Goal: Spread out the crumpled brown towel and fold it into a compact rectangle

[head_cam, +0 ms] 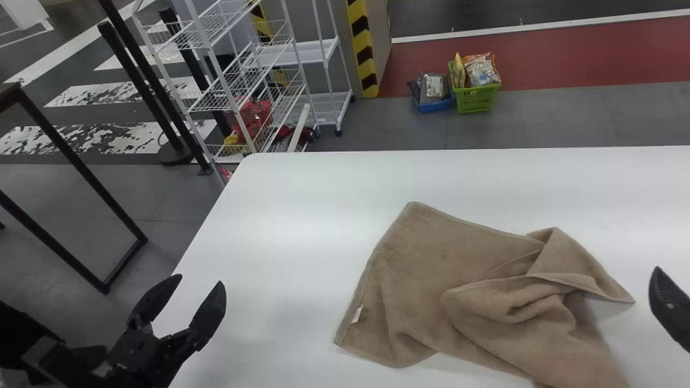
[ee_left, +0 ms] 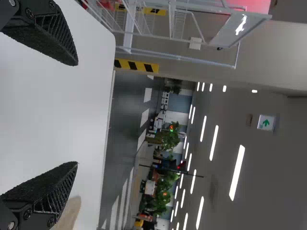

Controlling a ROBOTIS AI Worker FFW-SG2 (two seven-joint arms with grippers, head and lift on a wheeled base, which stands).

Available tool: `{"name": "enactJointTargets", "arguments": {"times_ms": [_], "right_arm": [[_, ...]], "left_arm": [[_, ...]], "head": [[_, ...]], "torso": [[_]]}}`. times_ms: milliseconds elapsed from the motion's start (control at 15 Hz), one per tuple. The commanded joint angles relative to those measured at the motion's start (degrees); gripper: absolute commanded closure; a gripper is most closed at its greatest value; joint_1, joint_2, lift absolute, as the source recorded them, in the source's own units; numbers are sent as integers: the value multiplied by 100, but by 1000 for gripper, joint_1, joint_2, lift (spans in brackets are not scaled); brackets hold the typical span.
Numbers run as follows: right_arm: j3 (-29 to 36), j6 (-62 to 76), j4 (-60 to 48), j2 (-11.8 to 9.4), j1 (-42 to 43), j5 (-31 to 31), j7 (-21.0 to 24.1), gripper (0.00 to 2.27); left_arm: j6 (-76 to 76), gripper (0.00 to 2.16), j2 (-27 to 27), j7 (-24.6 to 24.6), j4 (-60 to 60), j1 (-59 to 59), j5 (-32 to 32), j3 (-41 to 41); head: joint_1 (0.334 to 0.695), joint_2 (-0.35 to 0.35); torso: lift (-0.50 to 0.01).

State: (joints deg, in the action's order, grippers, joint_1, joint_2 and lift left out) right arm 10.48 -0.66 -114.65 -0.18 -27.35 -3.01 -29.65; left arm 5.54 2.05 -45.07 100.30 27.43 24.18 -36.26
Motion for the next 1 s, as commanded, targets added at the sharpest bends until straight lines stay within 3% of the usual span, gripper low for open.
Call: {"name": "enactJointTargets", "arguments": {"times_ms": [0,200,467,933], "right_arm": [[191,-370,-22,23,160,99,-226,130],[437,-967,-66,23,485,257,-823,134],[437,-1512,-198,23,889,890,-2150,140],[253,-3147,-163,-62,1891,2111,-3346,181]], "left_arm": [[12,70,24,-2,7,0,-1,-21],[12,70,33,-389,25,17,-1,-135],[65,70,6,-652,60,26,104,-346],[65,73,6,-652,25,26,95,-346]], "head": [[695,300],[695,286],[695,302],[695,342]], "torso": [[-127],[-127],[-127],[-127]]}}
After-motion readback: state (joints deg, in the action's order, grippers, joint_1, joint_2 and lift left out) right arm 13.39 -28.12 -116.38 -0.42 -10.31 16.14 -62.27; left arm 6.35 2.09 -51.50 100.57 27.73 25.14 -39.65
